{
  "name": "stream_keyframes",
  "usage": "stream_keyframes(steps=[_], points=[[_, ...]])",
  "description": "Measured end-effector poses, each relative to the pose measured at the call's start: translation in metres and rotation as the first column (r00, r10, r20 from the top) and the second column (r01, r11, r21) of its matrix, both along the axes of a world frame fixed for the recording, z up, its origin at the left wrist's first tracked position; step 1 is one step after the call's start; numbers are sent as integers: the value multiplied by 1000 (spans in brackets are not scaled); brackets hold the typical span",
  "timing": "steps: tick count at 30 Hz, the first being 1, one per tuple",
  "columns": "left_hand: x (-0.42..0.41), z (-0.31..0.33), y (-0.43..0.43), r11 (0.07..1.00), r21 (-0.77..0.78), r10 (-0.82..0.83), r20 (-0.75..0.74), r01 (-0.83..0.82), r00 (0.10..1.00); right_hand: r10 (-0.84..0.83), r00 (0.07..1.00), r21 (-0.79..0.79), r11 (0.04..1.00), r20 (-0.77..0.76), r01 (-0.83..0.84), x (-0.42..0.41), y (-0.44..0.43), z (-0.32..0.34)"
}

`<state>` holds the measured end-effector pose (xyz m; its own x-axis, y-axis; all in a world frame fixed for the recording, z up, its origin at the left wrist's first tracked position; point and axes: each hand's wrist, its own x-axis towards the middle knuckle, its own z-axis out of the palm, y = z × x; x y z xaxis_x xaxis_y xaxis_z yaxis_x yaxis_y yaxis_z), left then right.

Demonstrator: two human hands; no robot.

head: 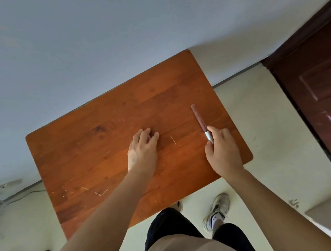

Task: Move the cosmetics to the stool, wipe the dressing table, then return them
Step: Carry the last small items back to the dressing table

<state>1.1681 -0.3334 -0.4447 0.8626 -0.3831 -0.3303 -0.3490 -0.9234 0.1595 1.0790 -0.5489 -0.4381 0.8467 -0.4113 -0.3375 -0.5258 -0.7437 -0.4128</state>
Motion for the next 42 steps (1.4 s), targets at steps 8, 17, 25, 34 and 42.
stream_keyframes(steps=[8, 17, 25, 34, 42], points=[[-8, 7, 4, 999, 30, -37, -49, 39, 998, 6, 999, -155, 988, -46, -13, 10, 5, 0], [19, 24, 21, 971, -134, -199, 5, 198, 980, 1, 1000, -216, 976, -16, -4, 11, 24, 9], [26, 146, -53, 815, -308, -397, 321, 491, 860, -120, 972, -422, 885, 201, 197, -63, -21, 120], [-157, 304, -207, 392, -450, -488, 637, 802, 596, -311, 782, -540, 585, 540, 605, -314, -92, 271], [-433, 383, -288, 28, -453, -537, 745, 891, 396, -447, 628, -604, 216, 638, 767, -612, -88, 346]])
